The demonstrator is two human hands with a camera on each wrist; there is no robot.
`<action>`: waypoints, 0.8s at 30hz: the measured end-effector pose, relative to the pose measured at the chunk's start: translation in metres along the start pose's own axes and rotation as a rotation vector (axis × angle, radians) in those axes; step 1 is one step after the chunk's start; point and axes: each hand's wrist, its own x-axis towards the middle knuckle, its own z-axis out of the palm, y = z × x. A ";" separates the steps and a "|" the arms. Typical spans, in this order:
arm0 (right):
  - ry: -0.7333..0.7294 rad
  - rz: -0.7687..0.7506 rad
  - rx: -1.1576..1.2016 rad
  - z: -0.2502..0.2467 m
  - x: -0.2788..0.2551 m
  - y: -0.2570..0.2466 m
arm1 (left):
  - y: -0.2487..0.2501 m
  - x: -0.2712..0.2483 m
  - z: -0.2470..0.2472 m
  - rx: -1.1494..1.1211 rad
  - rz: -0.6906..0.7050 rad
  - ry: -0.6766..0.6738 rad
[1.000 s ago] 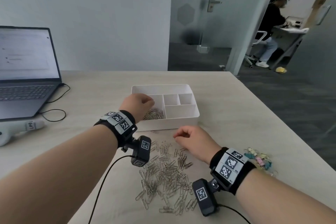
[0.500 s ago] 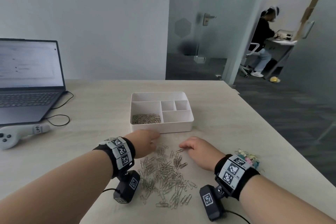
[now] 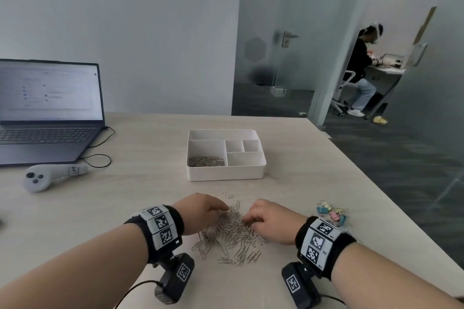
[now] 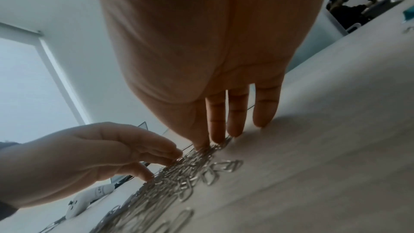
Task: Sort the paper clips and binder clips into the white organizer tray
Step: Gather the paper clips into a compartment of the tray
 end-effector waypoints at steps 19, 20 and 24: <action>-0.069 0.221 0.127 0.008 -0.004 -0.025 | -0.001 -0.016 0.021 0.108 -0.112 -0.004; -0.076 0.208 0.181 0.010 -0.002 -0.026 | -0.001 -0.015 0.021 0.081 -0.103 0.013; 0.059 0.172 0.185 0.000 -0.002 -0.024 | -0.014 -0.019 0.018 0.009 -0.173 0.101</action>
